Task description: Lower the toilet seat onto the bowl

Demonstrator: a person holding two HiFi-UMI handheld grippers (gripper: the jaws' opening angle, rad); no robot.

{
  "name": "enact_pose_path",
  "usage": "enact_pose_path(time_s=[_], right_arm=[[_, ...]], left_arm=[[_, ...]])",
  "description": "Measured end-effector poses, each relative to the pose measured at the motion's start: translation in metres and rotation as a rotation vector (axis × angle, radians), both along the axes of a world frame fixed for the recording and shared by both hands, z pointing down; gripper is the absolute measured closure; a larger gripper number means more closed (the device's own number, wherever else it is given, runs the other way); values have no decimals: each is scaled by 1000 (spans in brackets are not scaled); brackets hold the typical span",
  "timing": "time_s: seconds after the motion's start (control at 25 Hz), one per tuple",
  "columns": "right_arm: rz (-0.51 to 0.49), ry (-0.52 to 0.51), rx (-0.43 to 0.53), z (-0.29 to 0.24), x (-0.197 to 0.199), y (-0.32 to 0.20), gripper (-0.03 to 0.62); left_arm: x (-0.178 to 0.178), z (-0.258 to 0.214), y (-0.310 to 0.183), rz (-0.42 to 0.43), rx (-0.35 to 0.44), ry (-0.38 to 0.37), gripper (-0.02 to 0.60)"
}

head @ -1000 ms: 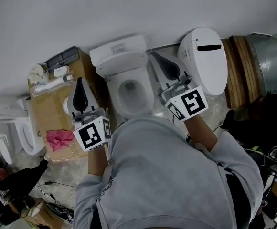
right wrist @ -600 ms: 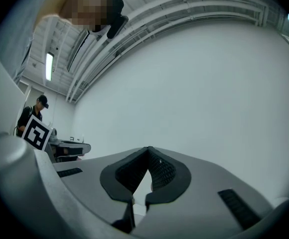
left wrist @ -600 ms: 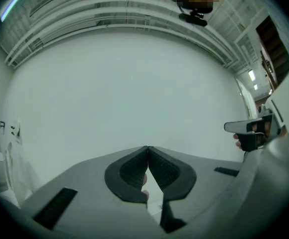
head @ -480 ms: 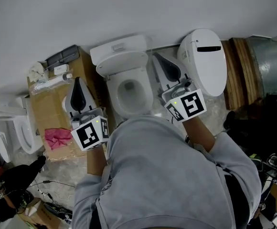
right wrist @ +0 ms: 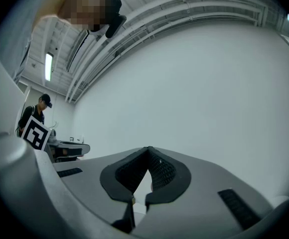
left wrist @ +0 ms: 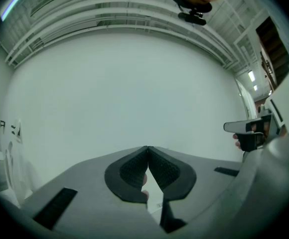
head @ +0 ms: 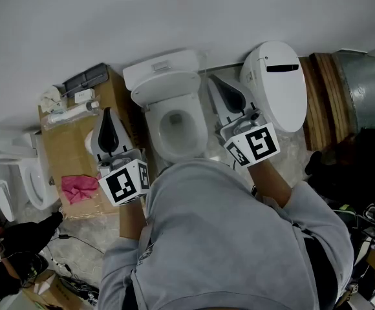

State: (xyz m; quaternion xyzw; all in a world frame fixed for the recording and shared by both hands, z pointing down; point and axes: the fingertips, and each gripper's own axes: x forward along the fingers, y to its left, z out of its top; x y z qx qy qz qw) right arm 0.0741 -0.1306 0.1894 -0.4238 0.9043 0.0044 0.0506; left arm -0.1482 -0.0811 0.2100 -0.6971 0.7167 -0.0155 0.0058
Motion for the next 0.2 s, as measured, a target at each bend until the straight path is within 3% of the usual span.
enact_pose_path(time_s=[0.2], right_arm=[[3, -1, -7, 1, 2, 3, 596]], left_arm=[[2, 1, 3, 4, 0, 2, 581]])
